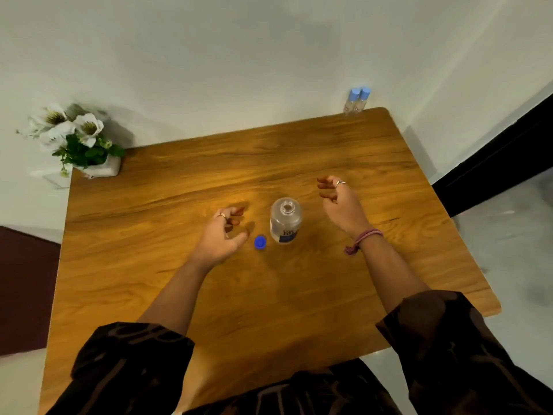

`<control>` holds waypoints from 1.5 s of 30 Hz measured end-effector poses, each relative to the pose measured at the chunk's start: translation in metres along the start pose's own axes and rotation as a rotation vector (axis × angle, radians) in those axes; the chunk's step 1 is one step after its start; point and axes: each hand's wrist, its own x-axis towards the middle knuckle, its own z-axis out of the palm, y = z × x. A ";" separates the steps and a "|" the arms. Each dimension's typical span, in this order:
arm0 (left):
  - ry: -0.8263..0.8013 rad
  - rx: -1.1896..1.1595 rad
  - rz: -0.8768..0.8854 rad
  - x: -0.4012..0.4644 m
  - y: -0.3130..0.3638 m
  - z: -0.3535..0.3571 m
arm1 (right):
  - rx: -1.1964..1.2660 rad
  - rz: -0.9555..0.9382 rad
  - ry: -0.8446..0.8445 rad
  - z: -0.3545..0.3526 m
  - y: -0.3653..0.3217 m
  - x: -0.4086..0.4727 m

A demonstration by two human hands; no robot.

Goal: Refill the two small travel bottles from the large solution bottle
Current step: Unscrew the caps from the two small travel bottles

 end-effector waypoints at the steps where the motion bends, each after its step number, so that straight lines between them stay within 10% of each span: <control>1: 0.041 -0.012 0.029 0.008 0.007 -0.004 | 0.004 0.000 0.062 -0.005 -0.001 0.008; 12: 0.158 -0.038 0.194 0.114 0.110 -0.012 | -0.044 0.024 0.503 -0.080 -0.001 0.144; 45: 0.026 0.078 0.225 0.214 0.163 0.049 | -0.129 -0.080 0.305 -0.134 0.064 0.299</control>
